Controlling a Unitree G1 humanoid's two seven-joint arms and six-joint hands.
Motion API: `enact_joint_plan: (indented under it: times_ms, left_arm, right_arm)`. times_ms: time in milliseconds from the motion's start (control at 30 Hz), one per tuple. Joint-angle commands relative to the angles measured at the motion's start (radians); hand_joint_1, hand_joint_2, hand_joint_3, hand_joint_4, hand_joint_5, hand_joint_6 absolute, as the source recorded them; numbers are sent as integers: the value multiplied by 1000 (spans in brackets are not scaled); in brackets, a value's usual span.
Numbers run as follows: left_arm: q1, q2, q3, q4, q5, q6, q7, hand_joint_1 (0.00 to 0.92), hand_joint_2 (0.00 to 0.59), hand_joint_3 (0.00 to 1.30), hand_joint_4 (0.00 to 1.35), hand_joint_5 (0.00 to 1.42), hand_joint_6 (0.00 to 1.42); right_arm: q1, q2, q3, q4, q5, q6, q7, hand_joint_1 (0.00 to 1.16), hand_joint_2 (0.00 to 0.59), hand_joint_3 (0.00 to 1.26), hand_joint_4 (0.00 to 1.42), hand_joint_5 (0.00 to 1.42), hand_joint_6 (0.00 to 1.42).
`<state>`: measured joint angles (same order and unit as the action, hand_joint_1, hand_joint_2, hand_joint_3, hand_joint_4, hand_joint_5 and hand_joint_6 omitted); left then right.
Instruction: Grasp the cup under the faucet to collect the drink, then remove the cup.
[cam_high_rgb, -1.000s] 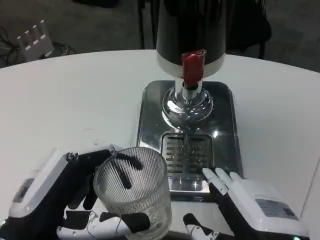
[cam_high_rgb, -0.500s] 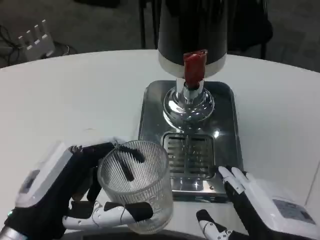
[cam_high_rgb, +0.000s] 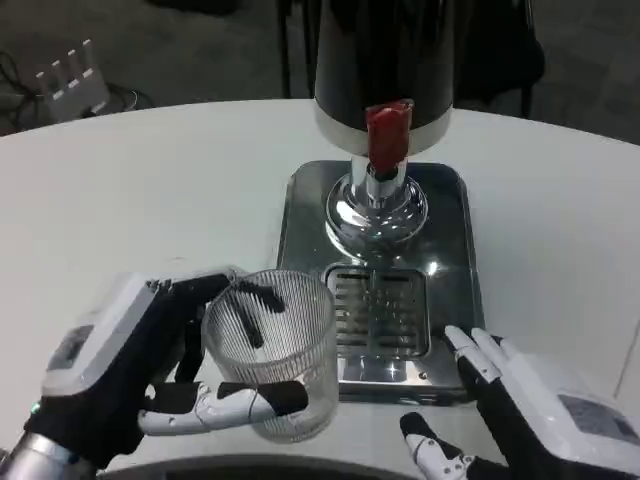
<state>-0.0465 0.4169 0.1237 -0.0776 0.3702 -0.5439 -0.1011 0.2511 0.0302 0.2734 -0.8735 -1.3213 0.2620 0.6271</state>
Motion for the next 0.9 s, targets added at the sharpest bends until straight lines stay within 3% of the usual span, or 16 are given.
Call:
enact_joint_plan:
  times_ms: [33,600,733,900]
  left_arm:
    - [-84,2,-13,77,45,3,66,434,59,1010,1090,1276,1424]
    - [-426,51,-154,526,226,-6,270,428,61,1005,1090,1276,1424]
    - [-503,55,-195,598,246,-4,297,427,61,1005,1090,1276,1424]
    - [-612,48,-253,704,274,10,334,427,61,1005,1090,1276,1424]
  right_arm:
    - [19,-4,-19,-27,14,-9,16,265,452,53,0,0,0]
    - [12,7,-34,-45,17,-20,20,265,452,53,0,0,0]
    - [14,14,-17,-44,11,-24,20,265,452,53,0,0,0]
    - [26,6,-41,-62,22,-23,25,265,452,53,0,0,0]
